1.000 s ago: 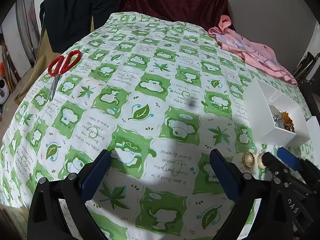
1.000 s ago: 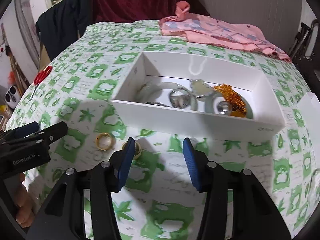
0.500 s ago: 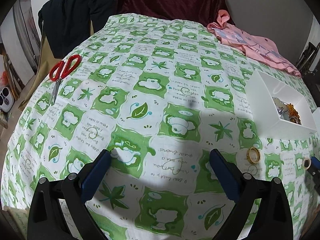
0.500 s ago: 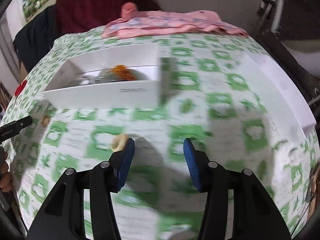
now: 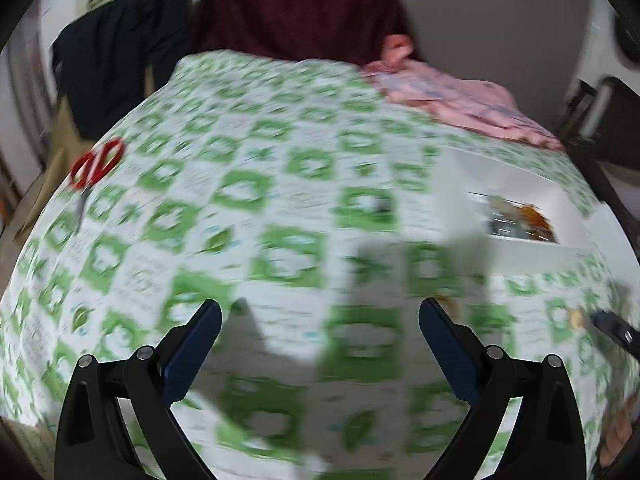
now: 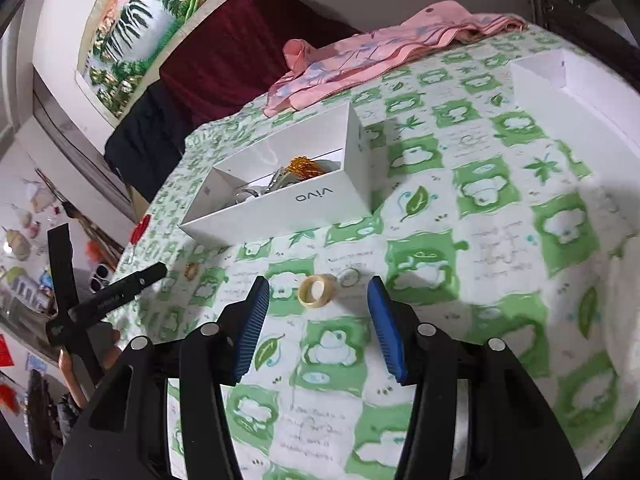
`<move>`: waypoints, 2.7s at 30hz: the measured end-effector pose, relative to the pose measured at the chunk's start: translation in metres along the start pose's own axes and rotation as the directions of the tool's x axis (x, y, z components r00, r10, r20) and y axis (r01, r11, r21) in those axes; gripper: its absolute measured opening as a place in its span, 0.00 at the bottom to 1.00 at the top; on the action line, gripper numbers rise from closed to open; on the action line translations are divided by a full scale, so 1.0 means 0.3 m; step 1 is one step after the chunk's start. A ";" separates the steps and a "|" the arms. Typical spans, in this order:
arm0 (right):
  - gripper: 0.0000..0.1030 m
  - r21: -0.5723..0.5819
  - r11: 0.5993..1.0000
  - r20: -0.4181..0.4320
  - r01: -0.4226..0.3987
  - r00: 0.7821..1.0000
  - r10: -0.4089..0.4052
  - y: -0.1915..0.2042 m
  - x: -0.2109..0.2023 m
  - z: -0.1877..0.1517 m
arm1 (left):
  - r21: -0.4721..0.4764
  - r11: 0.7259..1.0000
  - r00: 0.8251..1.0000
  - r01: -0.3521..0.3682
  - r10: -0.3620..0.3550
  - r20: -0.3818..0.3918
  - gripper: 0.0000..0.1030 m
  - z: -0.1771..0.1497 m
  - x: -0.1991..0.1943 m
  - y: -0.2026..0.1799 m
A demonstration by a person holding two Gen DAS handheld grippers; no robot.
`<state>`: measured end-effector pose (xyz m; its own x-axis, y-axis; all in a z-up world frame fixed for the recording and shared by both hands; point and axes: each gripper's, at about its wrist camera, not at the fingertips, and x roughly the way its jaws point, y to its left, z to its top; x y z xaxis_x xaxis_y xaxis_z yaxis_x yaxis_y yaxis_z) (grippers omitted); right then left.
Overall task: Organize jewelry
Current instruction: 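Grasp one gold ring with the left tool, then grasp the other gold ring with the right tool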
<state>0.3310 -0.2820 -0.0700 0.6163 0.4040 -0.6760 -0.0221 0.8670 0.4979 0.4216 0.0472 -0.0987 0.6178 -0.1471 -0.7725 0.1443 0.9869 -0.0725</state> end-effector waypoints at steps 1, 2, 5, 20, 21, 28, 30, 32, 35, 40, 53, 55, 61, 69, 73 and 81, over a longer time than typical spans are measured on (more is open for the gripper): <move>0.48 0.012 1.000 -0.003 -0.012 1.000 0.012 -0.007 0.000 -0.003 | 0.030 1.000 1.000 0.007 -0.007 0.011 0.94 -0.003 -0.006 -0.030; 0.48 0.025 1.000 -0.005 -0.019 1.000 0.019 -0.016 0.000 -0.002 | 0.067 0.998 1.000 0.009 -0.011 0.021 0.94 -0.007 -0.011 -0.064; 0.48 0.067 0.997 -0.004 -0.040 0.999 0.041 -0.043 -0.008 0.000 | 0.177 0.984 0.999 -0.017 0.009 0.048 0.94 -0.025 -0.013 -0.163; 0.48 0.057 0.997 -0.018 -0.053 0.998 0.054 -0.040 -0.004 -0.009 | 0.245 0.967 0.998 0.066 -0.060 -0.030 0.23 -0.038 0.045 -0.234; 0.48 0.055 0.997 -0.017 -0.051 0.998 0.052 -0.040 -0.004 -0.010 | 0.256 0.964 0.998 0.069 -0.063 -0.029 0.20 -0.047 0.040 -0.242; 0.48 0.003 0.999 -0.023 -0.033 0.999 0.033 -0.013 -0.003 -0.023 | 0.263 0.961 0.996 0.085 -0.080 -0.031 0.20 -0.104 -0.008 -0.252; 0.48 -0.016 0.999 -0.025 -0.029 0.999 0.029 -0.002 -0.003 -0.028 | 0.263 0.961 0.996 0.087 -0.081 -0.032 0.20 -0.109 -0.011 -0.254; 0.48 -0.044 0.999 -0.028 -0.021 0.999 0.020 0.014 0.001 -0.031 | 0.261 0.961 0.996 0.088 -0.082 -0.032 0.20 -0.112 -0.013 -0.254; 0.48 -0.097 0.995 -0.023 0.018 1.000 -0.020 0.043 0.012 -0.020 | 0.252 0.964 0.996 0.088 -0.082 -0.034 0.24 -0.111 -0.011 -0.250; 0.48 -0.213 0.968 -0.002 0.129 0.991 -0.133 0.091 0.039 0.006 | 0.230 0.967 0.994 0.108 -0.101 -0.041 0.37 -0.104 -0.008 -0.233; 0.21 -0.352 0.912 -0.029 0.210 0.972 -0.235 0.134 0.078 -0.041 | 0.254 0.964 0.996 0.083 -0.077 -0.033 0.45 -0.108 -0.009 -0.245; 0.21 -0.343 0.917 -0.030 0.202 0.974 -0.226 0.126 0.060 -0.056 | 0.255 0.963 0.996 0.084 -0.078 -0.033 0.45 -0.108 -0.009 -0.246; 0.21 -0.345 0.916 -0.031 0.207 0.972 -0.231 0.132 0.059 -0.060 | 0.260 0.961 0.996 0.092 -0.085 -0.039 0.46 -0.102 -0.001 -0.258; 0.21 -0.337 0.921 -0.034 0.197 0.975 -0.221 0.126 0.057 -0.058 | 0.294 0.953 0.997 0.075 -0.072 -0.020 0.20 -0.110 -0.007 -0.286; 0.21 -0.335 0.922 -0.035 0.195 0.975 -0.218 0.125 0.056 -0.058 | 0.306 0.949 0.997 0.076 -0.074 -0.019 0.20 -0.129 -0.021 -0.296; 0.21 -0.338 0.920 -0.034 0.198 0.974 -0.222 0.126 0.057 -0.058 | 0.331 0.943 0.999 0.041 -0.043 -0.002 0.21 -0.148 -0.029 -0.311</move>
<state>0.3270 -0.2374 -0.0722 0.5790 0.2111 -0.7875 -0.1642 0.9763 0.1410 0.3685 -0.0406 -0.1131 0.6095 -0.1892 -0.7699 0.4172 0.9023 0.1085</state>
